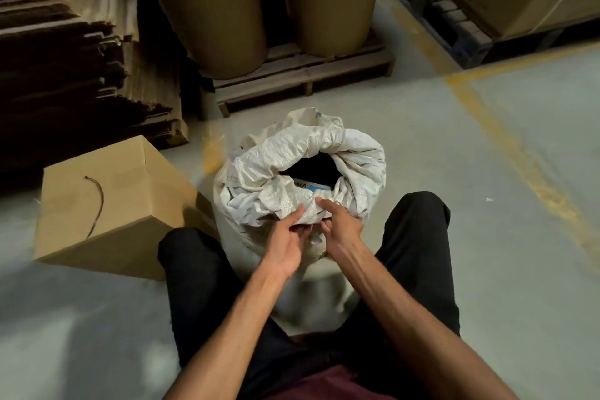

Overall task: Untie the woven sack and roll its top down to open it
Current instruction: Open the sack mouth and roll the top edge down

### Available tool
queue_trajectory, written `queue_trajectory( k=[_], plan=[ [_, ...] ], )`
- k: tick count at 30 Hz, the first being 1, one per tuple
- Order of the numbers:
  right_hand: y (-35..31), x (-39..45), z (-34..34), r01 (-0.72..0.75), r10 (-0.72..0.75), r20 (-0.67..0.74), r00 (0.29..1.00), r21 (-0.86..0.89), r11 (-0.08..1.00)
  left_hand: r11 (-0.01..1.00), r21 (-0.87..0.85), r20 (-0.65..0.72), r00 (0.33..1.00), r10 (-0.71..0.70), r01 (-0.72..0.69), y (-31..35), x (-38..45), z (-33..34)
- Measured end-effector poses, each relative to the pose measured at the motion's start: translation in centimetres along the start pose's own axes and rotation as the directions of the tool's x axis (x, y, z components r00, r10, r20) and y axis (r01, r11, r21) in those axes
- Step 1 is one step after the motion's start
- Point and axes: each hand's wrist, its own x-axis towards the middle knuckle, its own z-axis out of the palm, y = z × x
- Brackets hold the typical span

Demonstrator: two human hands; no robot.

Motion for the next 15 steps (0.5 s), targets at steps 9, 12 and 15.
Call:
queue_trajectory(
  k=[9, 12, 15],
  plan=[
    [0.7, 2.9, -0.8, 0.0, -0.007, 0.144, 0.99, 0.053, 0.999, -0.499, 0.734, 0.665, 0.637, 0.391, -0.46, 4.4, -4.5, -1.0],
    [0.9, 2.7, -1.6, -0.022, 0.013, 0.231, 0.973, 0.038, 0.999, -0.699, 0.626, 0.547, 0.833, 0.078, -0.345, 6.4, 0.9, 0.8],
    [0.6, 2.5, -2.7, -0.029, 0.018, 0.277, 0.961, 0.033, 0.999, -0.62, 0.734, 0.273, 0.956, -0.102, -0.276, 7.0, 4.4, 1.9]
  ],
)
